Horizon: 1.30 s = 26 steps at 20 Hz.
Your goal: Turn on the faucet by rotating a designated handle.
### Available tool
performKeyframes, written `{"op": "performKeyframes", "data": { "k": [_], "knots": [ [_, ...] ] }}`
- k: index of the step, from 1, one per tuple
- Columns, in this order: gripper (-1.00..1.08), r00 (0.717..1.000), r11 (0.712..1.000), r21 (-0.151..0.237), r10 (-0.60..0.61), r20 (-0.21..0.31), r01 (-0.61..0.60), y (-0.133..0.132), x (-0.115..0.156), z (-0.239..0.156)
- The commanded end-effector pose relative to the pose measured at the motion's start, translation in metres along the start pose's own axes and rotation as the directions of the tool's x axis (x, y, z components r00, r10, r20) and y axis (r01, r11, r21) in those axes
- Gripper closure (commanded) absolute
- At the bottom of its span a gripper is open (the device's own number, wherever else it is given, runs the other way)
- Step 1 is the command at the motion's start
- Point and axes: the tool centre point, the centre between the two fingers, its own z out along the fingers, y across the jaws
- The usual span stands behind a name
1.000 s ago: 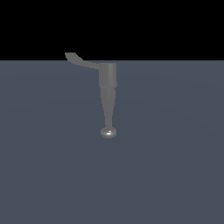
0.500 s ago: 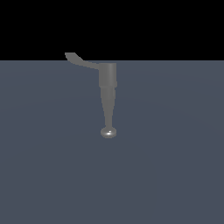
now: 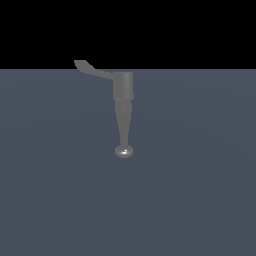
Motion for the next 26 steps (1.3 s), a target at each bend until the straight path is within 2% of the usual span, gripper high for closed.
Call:
{"op": "performKeyframes", "data": {
  "k": [1, 7, 13, 19, 26],
  "knots": [
    [1.08, 0.999, 0.999, 0.0, 0.037, -0.002, -0.037, -0.002, 0.008, 0.001],
    [1.08, 0.988, 0.988, 0.0, 0.156, -0.008, -0.156, -0.01, 0.032, 0.003],
    [1.08, 0.958, 0.958, 0.001, 0.286, -0.015, -0.286, -0.02, 0.059, 0.008],
    [1.08, 0.911, 0.912, 0.004, 0.411, -0.023, -0.411, -0.031, 0.086, 0.015],
    [1.08, 0.836, 0.837, 0.008, 0.547, -0.033, -0.547, -0.045, 0.118, 0.026]
  ]
}}
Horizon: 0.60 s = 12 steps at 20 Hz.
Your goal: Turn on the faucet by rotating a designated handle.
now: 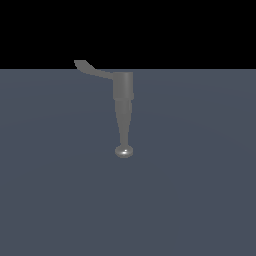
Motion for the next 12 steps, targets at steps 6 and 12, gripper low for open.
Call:
{"op": "performKeyframes", "data": {
  "k": [6, 12],
  "knots": [
    [1.08, 0.986, 0.986, 0.002, 0.167, -0.012, -0.167, -0.031, 0.019, 0.015],
    [1.08, 0.955, 0.955, 0.006, 0.297, -0.022, -0.297, -0.056, 0.033, 0.029]
  ]
}}
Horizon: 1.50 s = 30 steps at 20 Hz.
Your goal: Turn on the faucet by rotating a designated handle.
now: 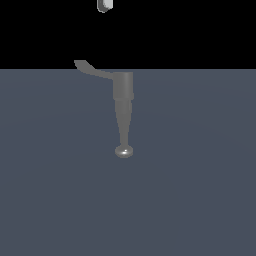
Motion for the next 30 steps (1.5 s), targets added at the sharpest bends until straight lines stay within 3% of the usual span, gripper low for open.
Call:
{"op": "performKeyframes", "data": {
  "k": [1, 12, 22, 30],
  "knots": [
    [1.08, 0.998, 0.998, 0.002, 0.057, -0.004, -0.057, -0.012, 0.002, 0.006],
    [1.08, 0.955, 0.956, 0.013, 0.295, -0.024, -0.295, -0.062, 0.01, 0.039],
    [1.08, 0.872, 0.873, 0.031, 0.488, -0.039, -0.487, -0.104, 0.013, 0.073],
    [1.08, 0.815, 0.816, 0.044, 0.578, -0.045, -0.576, -0.125, 0.013, 0.092]
  ]
}}
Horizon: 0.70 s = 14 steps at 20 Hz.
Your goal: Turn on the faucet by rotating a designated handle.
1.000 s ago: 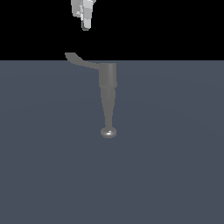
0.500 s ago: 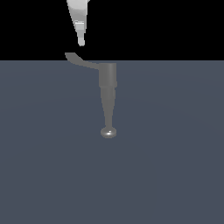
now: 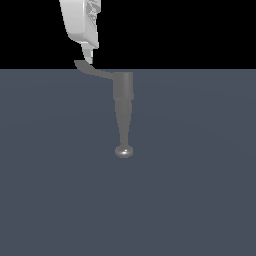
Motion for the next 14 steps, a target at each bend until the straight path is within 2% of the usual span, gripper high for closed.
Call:
{"op": "performKeyframes", "data": {
  "k": [1, 11, 14],
  "knots": [
    [1.08, 1.0, 1.0, 0.003, 0.026, -0.002, -0.026, -0.0039, -0.0029, 0.0044],
    [1.08, 0.999, 0.999, 0.005, 0.053, -0.004, -0.053, -0.0078, -0.0062, 0.0094],
    [1.08, 0.999, 0.999, 0.005, 0.052, -0.004, -0.052, -0.0017, -0.0064, 0.0095]
  ]
}}
